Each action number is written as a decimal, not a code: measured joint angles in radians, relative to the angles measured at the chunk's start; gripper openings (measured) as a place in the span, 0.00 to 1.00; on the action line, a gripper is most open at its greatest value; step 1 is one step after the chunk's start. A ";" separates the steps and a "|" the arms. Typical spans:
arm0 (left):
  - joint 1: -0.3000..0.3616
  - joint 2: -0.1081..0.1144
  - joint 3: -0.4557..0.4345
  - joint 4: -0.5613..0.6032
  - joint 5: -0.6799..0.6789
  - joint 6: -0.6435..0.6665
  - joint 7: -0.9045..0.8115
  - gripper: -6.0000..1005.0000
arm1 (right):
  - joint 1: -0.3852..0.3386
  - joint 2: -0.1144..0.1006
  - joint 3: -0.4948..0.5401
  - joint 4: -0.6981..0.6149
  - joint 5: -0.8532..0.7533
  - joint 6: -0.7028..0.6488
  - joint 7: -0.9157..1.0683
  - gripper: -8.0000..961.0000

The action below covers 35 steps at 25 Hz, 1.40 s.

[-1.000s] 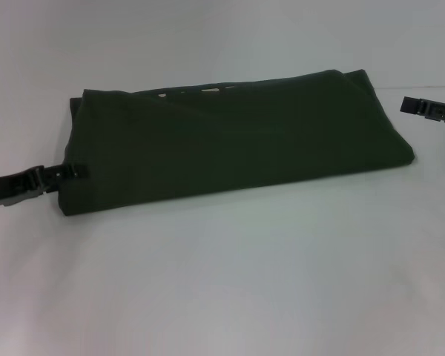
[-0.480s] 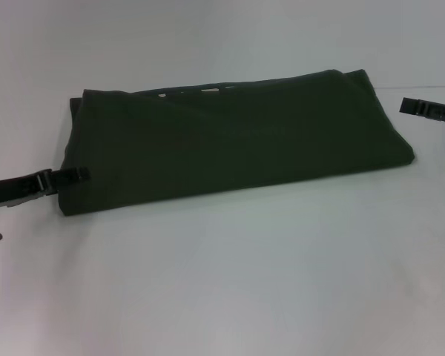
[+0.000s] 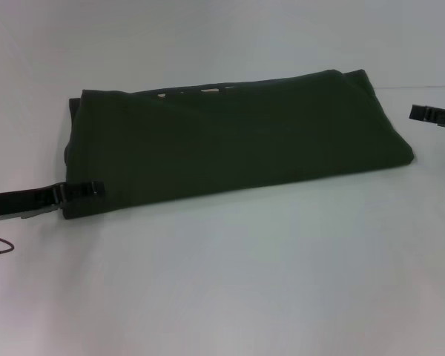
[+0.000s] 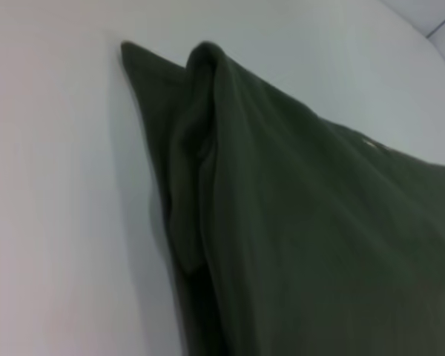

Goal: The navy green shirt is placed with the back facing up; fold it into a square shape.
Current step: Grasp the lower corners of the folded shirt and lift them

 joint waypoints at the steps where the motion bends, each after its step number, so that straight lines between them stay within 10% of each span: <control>1: 0.000 0.000 0.000 0.000 0.000 0.000 0.000 0.87 | 0.004 -0.002 -0.015 0.001 -0.004 0.019 0.005 0.97; 12: -0.021 0.012 0.006 0.006 0.021 0.022 -0.024 0.87 | 0.150 -0.007 -0.076 0.006 -0.339 0.131 0.268 0.96; 35: -0.030 0.016 0.008 0.002 0.022 0.036 -0.026 0.87 | 0.194 0.078 -0.146 0.065 -0.431 0.325 0.262 0.93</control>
